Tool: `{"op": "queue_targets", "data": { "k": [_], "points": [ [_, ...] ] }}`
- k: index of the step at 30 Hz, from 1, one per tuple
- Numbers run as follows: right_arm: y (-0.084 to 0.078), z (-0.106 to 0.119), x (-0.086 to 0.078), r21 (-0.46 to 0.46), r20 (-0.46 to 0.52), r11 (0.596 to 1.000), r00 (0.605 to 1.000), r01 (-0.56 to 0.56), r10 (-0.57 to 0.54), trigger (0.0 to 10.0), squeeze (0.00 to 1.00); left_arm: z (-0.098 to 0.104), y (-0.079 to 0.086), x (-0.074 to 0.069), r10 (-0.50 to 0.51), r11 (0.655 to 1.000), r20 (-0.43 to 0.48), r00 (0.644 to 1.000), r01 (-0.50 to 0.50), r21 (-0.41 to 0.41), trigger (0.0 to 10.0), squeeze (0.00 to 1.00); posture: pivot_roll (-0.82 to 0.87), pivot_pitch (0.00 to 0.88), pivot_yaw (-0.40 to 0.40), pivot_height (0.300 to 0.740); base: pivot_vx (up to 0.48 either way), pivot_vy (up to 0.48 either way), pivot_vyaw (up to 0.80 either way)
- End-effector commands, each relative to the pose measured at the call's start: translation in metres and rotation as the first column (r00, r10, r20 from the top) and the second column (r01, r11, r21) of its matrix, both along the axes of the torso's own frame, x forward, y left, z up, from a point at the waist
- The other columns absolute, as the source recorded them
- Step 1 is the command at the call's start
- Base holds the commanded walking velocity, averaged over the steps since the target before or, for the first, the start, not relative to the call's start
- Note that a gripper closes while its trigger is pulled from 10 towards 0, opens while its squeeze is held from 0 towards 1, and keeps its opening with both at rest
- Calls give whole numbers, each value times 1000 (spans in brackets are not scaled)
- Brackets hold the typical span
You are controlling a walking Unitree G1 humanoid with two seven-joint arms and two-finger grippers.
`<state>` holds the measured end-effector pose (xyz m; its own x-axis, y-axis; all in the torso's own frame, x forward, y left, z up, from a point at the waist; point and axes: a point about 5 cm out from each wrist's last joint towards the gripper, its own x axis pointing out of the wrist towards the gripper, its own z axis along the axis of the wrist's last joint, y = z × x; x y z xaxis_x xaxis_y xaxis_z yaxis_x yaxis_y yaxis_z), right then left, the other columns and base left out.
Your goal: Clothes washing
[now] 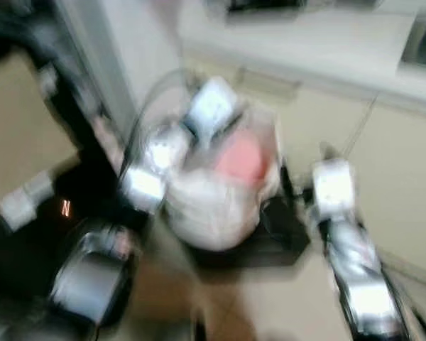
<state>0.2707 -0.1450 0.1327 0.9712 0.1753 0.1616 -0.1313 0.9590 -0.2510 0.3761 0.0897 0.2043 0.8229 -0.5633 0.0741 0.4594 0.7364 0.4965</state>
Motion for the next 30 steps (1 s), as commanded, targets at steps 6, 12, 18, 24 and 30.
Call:
{"op": "queue_targets", "data": {
  "k": [6,12,18,24,30],
  "points": [
    [-14,-6,-8,-16,-40,999,998,38,-38,10000,0,-7,-15,-4,-35,999,-12,999,35,-17,10000,0,-232,94,59,710,0,0,0],
    [-11,-4,-6,-2,-50,999,998,35,-35,10000,0,-14,-11,-4,-5,1000,-27,1000,6,4,10000,0,-225,89,54,710,0,0,0],
    [-8,-4,-9,19,-58,1000,998,22,-20,10000,0,-16,-4,-1,31,999,-44,999,-31,-14,10000,0,-224,87,55,710,0,0,0],
    [-8,-10,-8,4,-102,999,994,32,-31,10000,0,-18,-4,-2,35,999,-48,998,-36,-13,10000,0,-224,87,52,692,0,0,225],
    [-11,-7,-8,17,-84,999,996,42,-40,10000,0,-16,-6,-1,39,999,-28,999,-38,23,10000,0,-225,86,55,687,0,0,0]
  ]
}}
